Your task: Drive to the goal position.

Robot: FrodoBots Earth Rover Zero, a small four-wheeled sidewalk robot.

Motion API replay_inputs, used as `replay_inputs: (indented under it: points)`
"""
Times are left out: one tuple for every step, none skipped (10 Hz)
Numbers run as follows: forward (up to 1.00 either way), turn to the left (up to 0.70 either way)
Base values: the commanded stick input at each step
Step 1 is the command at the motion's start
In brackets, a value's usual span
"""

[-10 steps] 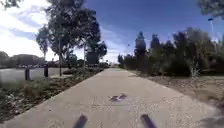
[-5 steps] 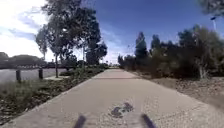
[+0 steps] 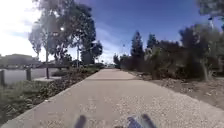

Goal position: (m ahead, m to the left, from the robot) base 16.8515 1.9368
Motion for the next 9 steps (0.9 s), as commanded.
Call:
replay_inputs:
  points:
    - [1.00,0.00]
    - [1.00,0.00]
    - [1.00,0.00]
    - [1.00,0.00]
    - [1.00,0.00]
    - [1.00,0.00]
    - [1.00,0.00]
    - [1.00,0.00]
    - [1.00,0.00]
